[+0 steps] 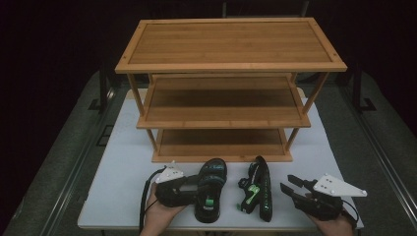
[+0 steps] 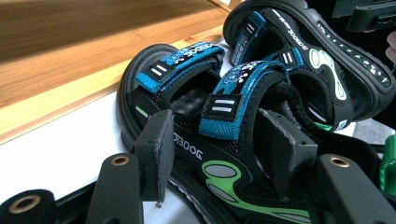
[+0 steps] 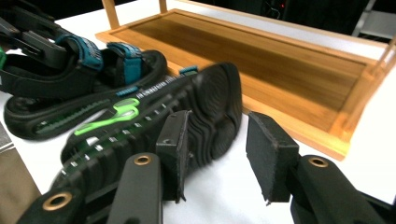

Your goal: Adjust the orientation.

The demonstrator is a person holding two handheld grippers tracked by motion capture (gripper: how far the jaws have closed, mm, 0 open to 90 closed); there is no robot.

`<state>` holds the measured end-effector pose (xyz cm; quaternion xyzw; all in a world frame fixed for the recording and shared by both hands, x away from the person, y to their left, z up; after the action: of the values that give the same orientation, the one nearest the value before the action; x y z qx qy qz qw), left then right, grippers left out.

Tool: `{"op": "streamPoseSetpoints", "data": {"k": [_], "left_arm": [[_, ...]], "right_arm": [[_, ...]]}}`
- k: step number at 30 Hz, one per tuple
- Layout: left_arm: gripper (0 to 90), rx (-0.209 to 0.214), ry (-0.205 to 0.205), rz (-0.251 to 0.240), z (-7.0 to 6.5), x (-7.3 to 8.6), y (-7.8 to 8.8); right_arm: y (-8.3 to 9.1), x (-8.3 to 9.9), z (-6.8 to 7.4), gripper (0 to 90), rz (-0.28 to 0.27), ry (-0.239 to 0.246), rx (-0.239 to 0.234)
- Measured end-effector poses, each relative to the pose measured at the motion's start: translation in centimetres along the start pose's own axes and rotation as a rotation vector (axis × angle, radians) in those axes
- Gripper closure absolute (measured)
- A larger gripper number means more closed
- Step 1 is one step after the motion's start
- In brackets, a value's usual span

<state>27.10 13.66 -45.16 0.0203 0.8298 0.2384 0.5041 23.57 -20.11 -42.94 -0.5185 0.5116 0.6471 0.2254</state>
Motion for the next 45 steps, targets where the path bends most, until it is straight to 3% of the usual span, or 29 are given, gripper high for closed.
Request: {"op": "streamPoseSetpoints", "data": {"k": [5, 12, 16, 22, 29, 45], "left_arm": [[47.7, -0.004, -0.005, 0.001, -0.1, 0.0, 0.0], [47.4, 0.003, 0.005, -0.004, 0.0, 0.1, 0.0], [47.4, 0.004, 0.002, -0.004, -0.1, 0.1, 0.0], [45.5, 0.005, 0.011, -0.011, 0.0, 0.2, 0.0], [44.3, 0.013, 0.012, -0.013, -0.1, 0.2, -0.1], [44.0, 0.019, 0.012, -0.013, -0.1, 0.2, -0.1]], "right_arm": [[-0.3, -0.8, 1.1, 67.2, -0.002, 0.037, -0.002], [-0.5, -2.0, 2.6, 75.7, -0.028, 0.048, -0.005], [-1.3, -2.4, 3.7, 82.2, -0.008, 0.082, -0.025], [-2.5, -2.1, 4.5, 85.0, 0.022, 0.107, -0.037], [-2.5, -1.8, 4.4, 88.2, 0.019, 0.124, -0.014], [-1.4, -1.3, 2.9, 88.3, 0.017, 0.104, 0.033]]}}
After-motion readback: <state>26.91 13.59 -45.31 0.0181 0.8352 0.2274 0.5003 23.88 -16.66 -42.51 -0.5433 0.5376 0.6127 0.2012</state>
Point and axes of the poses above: each handheld gripper's, and its own axes: y roughly backward along the jaws, x roughly out of its underside, z roughly to its left, the point moved 5 cm from there along -y, roughly forward along the jaws, and after that the axes turned 15 degrees about x, right-handed, at the moved point
